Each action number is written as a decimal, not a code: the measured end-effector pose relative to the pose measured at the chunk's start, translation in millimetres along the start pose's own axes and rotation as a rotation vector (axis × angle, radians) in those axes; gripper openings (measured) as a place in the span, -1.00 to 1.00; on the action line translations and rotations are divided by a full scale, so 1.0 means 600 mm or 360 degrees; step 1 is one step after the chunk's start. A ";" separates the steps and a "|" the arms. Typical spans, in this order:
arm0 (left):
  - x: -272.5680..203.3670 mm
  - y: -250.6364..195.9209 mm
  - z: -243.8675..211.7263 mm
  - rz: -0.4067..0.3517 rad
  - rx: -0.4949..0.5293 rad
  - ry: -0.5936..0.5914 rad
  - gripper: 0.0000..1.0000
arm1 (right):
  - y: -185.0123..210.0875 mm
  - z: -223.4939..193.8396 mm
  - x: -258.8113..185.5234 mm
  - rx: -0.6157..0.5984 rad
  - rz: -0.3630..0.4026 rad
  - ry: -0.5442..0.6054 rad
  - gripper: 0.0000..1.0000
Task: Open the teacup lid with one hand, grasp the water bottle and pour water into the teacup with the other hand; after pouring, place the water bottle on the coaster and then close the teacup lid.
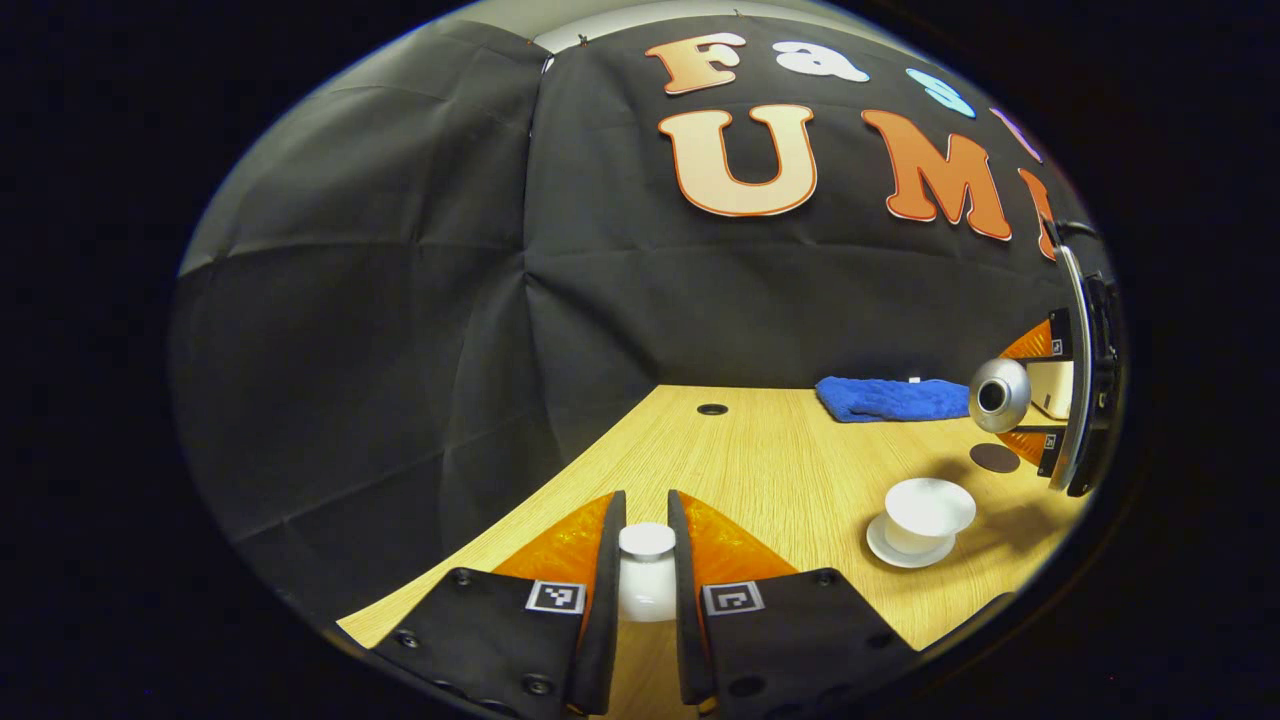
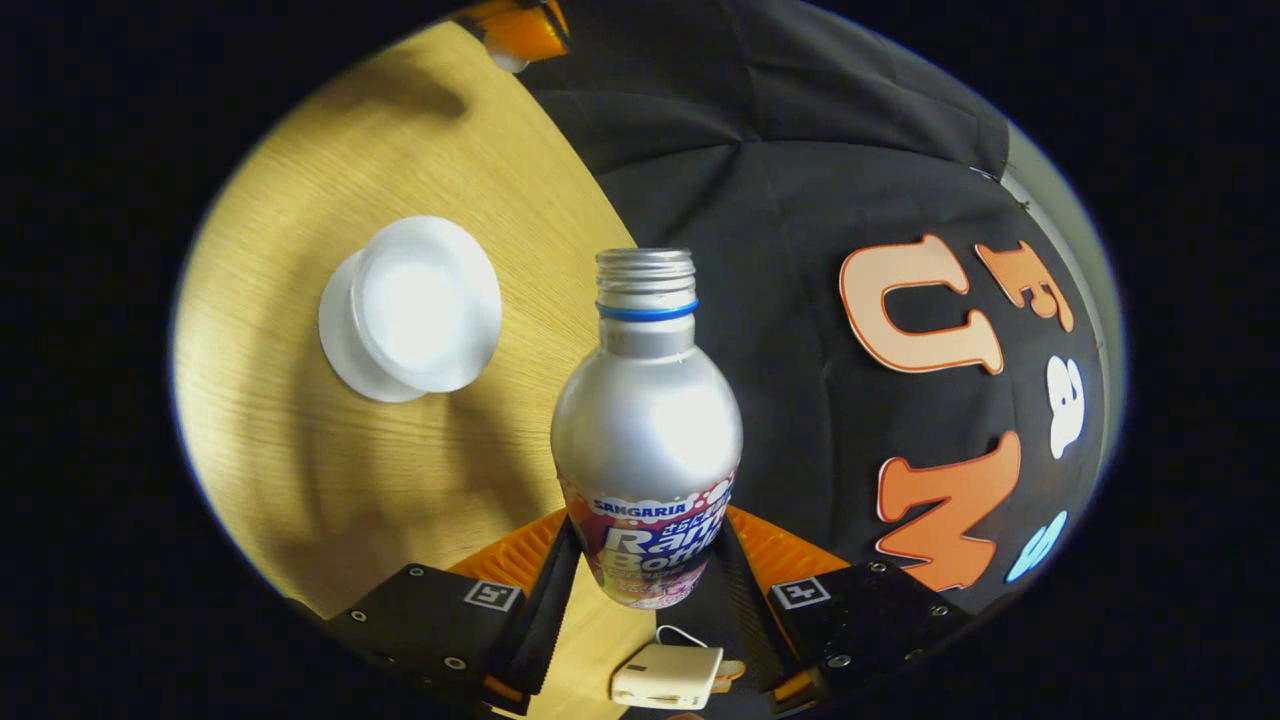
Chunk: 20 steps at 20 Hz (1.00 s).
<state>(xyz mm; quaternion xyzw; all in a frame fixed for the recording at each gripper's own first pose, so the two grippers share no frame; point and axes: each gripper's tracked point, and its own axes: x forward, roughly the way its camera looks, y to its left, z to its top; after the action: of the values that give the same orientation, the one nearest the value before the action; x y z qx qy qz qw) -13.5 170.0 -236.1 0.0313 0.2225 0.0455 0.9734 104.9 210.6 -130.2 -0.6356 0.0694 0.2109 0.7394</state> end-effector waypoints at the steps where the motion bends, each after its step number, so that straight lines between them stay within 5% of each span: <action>1: 0.000 0.001 0.002 0.0002 -0.0001 -0.0005 -0.43 | -0.002 0.000 -0.001 -0.0041 -0.0010 -0.0002 0.52; 20: -0.018 0.032 0.004 0.0078 0.0057 -0.0052 -0.42 | -0.046 0.010 0.019 -0.0609 -0.0195 -0.0064 0.52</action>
<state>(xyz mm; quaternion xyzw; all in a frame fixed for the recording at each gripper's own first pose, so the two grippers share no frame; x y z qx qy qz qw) -23.6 187.8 -227.9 0.0548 0.2065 0.0648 0.9748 125.4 216.0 -108.1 -0.7632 -0.0256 0.1876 0.6178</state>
